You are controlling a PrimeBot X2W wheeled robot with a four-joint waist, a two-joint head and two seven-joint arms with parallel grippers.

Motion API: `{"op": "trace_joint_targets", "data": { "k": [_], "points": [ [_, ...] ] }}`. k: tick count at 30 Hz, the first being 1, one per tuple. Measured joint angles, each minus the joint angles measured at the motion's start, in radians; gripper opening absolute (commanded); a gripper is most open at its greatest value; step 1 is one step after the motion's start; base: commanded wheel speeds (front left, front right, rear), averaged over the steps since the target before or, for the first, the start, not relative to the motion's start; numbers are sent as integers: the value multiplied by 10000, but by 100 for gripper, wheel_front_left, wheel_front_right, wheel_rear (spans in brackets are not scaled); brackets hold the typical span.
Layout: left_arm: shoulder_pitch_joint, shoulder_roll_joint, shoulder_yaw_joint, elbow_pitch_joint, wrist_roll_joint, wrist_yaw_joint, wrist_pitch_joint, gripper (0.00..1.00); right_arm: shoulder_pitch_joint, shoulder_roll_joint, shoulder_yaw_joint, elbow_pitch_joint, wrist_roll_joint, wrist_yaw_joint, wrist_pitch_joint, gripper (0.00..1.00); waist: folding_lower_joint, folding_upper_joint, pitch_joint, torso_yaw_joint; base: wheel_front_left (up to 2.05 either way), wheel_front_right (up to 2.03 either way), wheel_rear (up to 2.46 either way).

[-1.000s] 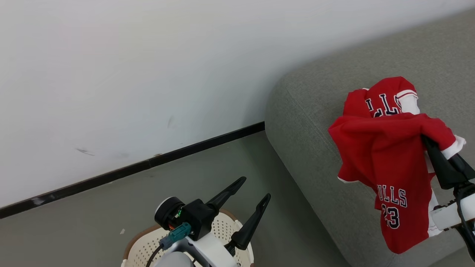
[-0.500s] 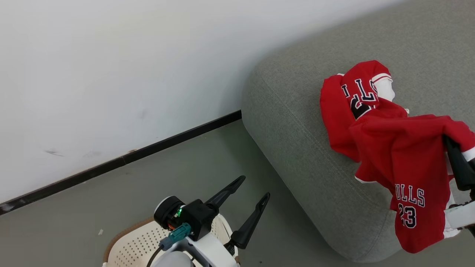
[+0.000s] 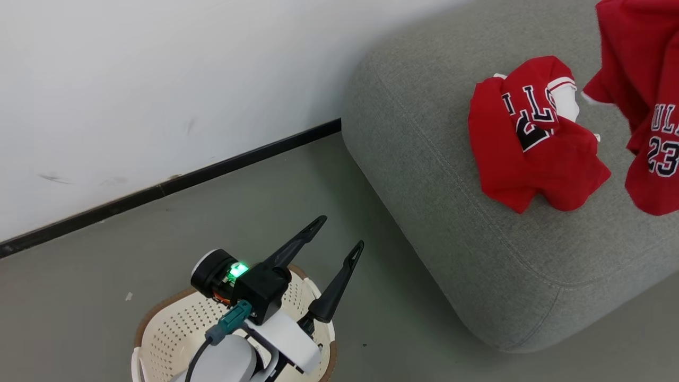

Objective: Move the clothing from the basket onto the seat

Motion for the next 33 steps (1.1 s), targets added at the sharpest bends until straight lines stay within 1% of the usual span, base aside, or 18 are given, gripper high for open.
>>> {"op": "trace_joint_targets", "data": {
  "k": [5, 9, 11, 13, 23, 29, 33],
  "points": [
    [-302, 113, -2, -268, 307, 82, 17, 100, -1032, -270, -27, 729, -4, 0, 307, 0, 0, 0, 427, 124, 0, 0, 0],
    [-480, 125, -6, -464, 372, 92, 94, 100, -1482, -382, -56, 1156, -6, 0, 360, 0, 0, 0, 684, 220, 0, 0, 0],
    [-629, 136, -17, -662, 472, 105, 100, 100, -1807, -575, -142, 1599, -40, 0, 397, 0, 0, 0, 931, 327, 0, 0, 0],
    [-720, 136, -69, -742, 541, 105, 140, 100, -1862, -725, -150, 1900, -161, 0, 403, 0, 0, 0, 1092, 401, 0, 0, 0],
    [-954, 261, -272, -982, 807, 98, 428, 100, -1871, -838, -658, 3580, -255, 0, 138, 0, 0, 0, 1818, 707, 0, 0, 0],
    [-1189, 311, -424, -1127, 961, 13, 546, 100, -2249, -656, -1101, 4368, -407, 0, -274, 0, 0, 0, 2299, 867, 0, 0, 0],
    [-1322, 328, -514, -1214, 1024, -61, 663, 100, -2243, -142, -1246, 4773, -719, 0, -343, 0, 0, 0, 2607, 950, 0, 0, 0]
  ]
}}
